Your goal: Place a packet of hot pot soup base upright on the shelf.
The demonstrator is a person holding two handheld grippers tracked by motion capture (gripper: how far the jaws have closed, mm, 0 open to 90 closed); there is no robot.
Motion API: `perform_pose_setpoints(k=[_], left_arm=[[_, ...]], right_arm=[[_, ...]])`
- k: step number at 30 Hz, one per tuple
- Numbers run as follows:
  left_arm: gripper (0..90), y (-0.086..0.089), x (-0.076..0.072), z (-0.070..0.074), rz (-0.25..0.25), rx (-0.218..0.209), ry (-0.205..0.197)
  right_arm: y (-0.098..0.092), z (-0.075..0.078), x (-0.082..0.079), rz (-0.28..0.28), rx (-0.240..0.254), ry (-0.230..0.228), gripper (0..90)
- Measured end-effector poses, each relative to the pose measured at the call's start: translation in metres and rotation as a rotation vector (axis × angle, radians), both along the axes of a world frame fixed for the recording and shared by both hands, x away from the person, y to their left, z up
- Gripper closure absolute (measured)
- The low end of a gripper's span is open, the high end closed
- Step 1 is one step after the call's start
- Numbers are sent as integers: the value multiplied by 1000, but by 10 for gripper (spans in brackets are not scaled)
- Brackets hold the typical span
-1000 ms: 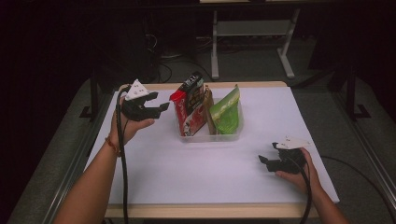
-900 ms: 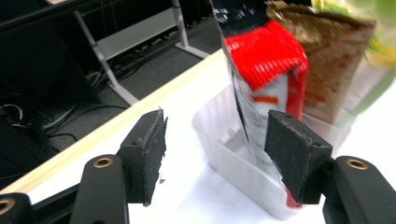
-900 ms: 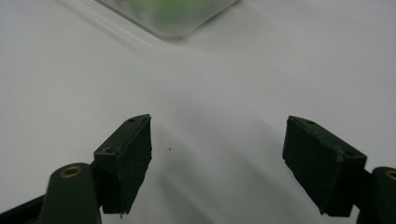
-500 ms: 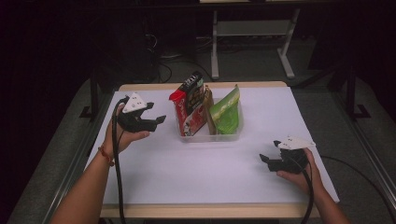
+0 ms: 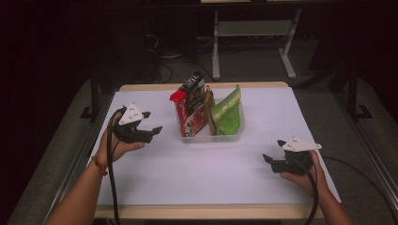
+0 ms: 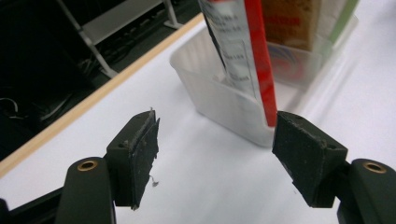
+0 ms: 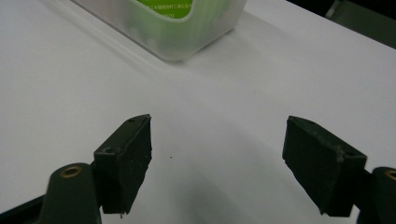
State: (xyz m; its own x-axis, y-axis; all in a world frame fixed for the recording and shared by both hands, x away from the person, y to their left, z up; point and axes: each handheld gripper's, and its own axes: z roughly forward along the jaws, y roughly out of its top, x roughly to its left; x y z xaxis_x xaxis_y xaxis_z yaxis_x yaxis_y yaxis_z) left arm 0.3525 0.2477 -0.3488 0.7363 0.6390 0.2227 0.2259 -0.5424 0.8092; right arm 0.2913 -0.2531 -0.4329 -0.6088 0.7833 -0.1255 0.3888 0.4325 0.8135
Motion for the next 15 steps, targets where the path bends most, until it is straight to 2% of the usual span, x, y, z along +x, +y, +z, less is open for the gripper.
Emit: perform_pose_setpoints(k=[3, 11, 13, 15], left_arm=[[300, 3, -5, -5, -6, 13, 0], [293, 15, -14, -22, -3, 33, 20], [292, 18, -16, -25, -2, 35, 15], [292, 22, -19, -29, 0, 28, 8]], right_arm=[[0, 1, -1, 0, -6, -1, 232], [-1, 2, -2, 2, -62, -8, 232], [-1, 4, -1, 2, -82, -16, 226], [-2, 6, 0, -5, -72, -24, 224]])
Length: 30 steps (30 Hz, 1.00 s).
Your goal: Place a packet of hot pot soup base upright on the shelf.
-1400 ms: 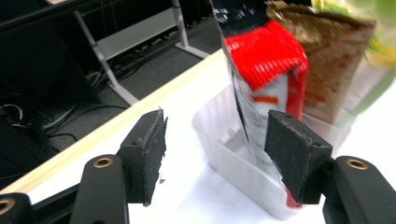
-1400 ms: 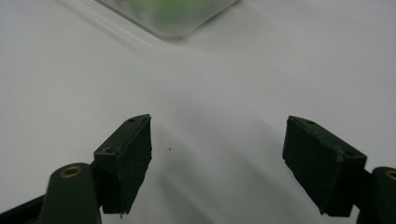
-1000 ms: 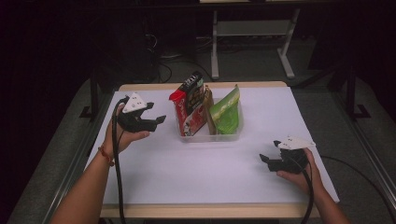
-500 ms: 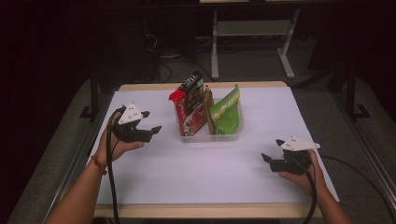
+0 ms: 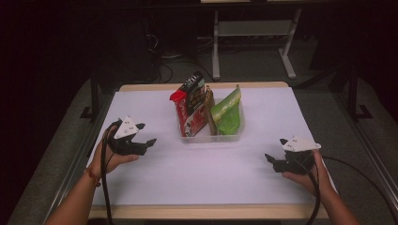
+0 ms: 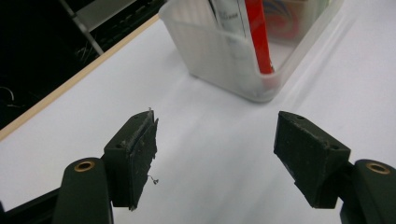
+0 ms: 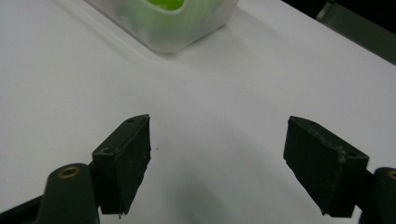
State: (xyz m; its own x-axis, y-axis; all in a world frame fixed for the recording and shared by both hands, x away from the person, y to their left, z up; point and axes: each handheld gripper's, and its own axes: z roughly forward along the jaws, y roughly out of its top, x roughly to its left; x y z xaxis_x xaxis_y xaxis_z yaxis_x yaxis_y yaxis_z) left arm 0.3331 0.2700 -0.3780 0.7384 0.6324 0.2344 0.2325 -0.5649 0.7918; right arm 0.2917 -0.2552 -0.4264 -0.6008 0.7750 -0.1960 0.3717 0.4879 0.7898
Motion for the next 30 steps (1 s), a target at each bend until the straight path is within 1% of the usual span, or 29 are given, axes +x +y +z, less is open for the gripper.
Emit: perform_pose_setpoints(k=[1, 2, 4, 5, 7, 9, 12, 14, 15, 18, 20, 21, 23, 26, 27, 30], left_arm=[[292, 3, -2, -2, -3, -18, -4], [292, 6, -4, -4, -4, -25, -4], [292, 10, -7, -7, -1, -35, -8], [293, 12, -9, -9, 0, -39, -9], [294, 16, -12, -13, 2, -39, -10], [287, 20, -15, -17, 5, -41, -2], [277, 27, -20, -19, 8, -47, -4], [276, 33, -23, -21, 15, -44, -6], [274, 35, -25, -22, 21, -56, 3], [270, 43, -28, -27, 37, -64, 10], [264, 48, -30, -32, 47, -71, 18], [262, 50, -31, -34, 51, -68, 21], [262, 55, -33, -38, 62, -83, 36], [260, 63, -38, -42, 85, -106, 35], [261, 65, -39, -43, 91, -117, 31], [261, 72, -43, -46, 106, -140, 28]], right_arm=[[-1, 1, 0, -4, 8, -8, 224], [-2, 4, 1, -4, 28, -19, 224], [-4, 7, 1, -10, 49, -45, 226], [-6, 7, 0, -11, 61, -50, 227], [-9, 6, -2, -23, 53, -64, 227], [-13, 6, -5, -29, 69, -68, 227], [-17, 5, -9, -36, 79, -83, 218], [-18, 4, -12, -33, 79, -89, 216], [-18, 3, -13, -35, 79, -89, 216], [-20, 3, -16, -41, 77, -96, 214], [-23, 2, -19, -51, 90, -95, 213], [-24, 1, -20, -61, 90, -96, 214], [-26, 1, -21, -78, 81, -89, 214], [-29, 1, -26, -88, 87, -87, 214], [-30, 1, -28, -93, 86, -93, 214], [-35, -1, -32, -114, 107, -97, 214]])
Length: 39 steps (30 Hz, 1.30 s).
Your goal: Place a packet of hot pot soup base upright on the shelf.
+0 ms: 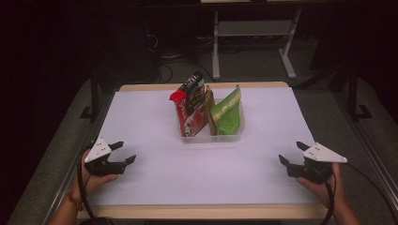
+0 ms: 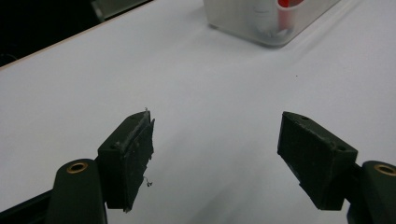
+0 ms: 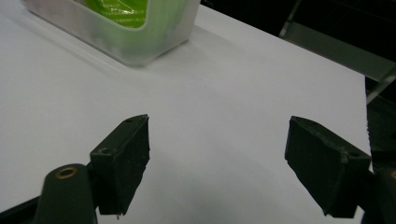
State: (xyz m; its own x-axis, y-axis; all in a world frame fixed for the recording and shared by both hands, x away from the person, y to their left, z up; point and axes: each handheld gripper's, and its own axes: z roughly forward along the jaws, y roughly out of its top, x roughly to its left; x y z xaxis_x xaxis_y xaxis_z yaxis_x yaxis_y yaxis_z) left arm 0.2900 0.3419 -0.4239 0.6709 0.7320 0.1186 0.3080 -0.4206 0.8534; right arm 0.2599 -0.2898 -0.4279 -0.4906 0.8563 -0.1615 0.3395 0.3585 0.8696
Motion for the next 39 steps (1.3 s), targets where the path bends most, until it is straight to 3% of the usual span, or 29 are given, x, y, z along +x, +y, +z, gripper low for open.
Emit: perform_pose_setpoints(k=[4, 9, 14, 17, 19, 24, 28, 39], left_arm=[[260, 9, -4, -8, 17, -13, 6], [260, 19, -9, -12, 42, -71, 1], [261, 28, -16, -15, 79, -124, -20], [260, 32, -19, -16, 89, -128, -24], [260, 34, -19, -18, 94, -161, -17], [253, 34, -18, -19, 91, -168, -17], [253, 30, -19, -17, 68, -150, -30], [256, 25, -19, -14, 68, -109, -34]], right_arm=[[-7, -3, -5, -18, 16, -5, 214], [-18, -9, -14, -43, 39, -19, 214], [-32, -13, -24, -94, 102, -45, 215], [-37, -19, -30, -123, 144, -52, 217], [-36, -23, -32, -129, 135, -42, 217], [-36, -23, -31, -127, 140, -41, 218], [-32, -22, -32, -121, 135, -39, 218], [-25, -21, -30, -102, 114, -27, 218]])
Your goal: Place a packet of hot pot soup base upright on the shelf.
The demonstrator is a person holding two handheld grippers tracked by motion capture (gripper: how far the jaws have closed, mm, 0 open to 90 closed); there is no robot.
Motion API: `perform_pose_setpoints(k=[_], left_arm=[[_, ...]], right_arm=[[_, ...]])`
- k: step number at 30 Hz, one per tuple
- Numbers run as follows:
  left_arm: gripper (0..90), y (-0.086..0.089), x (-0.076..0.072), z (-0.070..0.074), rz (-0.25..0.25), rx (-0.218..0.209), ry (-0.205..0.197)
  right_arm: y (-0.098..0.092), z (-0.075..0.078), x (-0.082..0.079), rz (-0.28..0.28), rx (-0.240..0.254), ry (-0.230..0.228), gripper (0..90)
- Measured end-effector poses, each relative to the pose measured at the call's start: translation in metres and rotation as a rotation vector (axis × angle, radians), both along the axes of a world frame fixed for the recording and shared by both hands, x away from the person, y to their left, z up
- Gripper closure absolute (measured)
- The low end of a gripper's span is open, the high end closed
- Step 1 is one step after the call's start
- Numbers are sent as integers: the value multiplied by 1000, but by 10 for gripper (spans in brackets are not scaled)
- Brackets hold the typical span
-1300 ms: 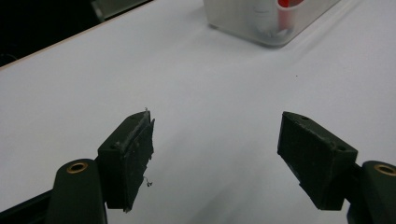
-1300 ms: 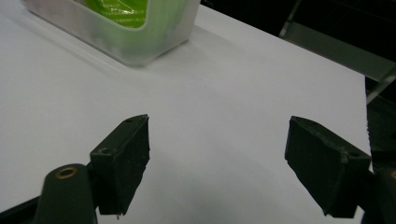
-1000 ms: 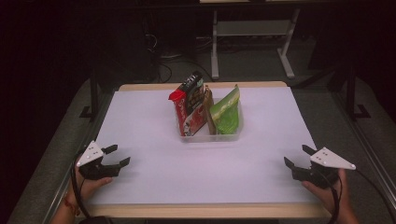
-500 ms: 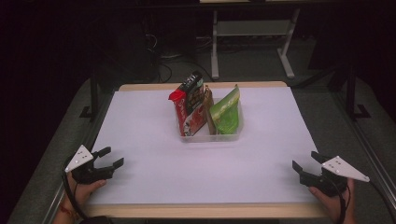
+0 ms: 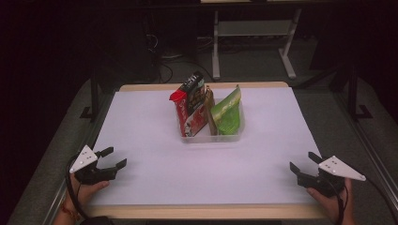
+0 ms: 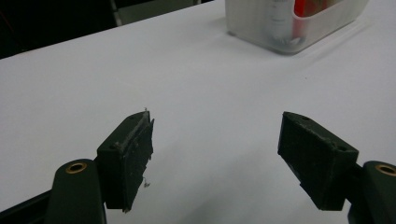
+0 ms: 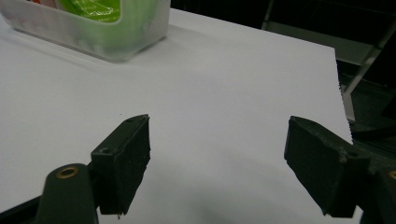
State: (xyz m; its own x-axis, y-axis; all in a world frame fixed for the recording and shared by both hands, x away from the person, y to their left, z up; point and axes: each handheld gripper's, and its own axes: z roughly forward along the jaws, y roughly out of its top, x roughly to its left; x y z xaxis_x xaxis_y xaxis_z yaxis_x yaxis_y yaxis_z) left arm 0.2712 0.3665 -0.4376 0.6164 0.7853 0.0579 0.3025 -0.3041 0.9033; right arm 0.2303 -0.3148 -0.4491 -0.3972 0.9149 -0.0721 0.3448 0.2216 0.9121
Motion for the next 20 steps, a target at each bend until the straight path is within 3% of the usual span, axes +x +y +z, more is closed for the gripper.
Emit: perform_pose_setpoints(k=[20], left_arm=[[259, -2, 7, 3, -20, 3, 12]], right_arm=[[4, -2, 2, -10, -25, 13, 217]])
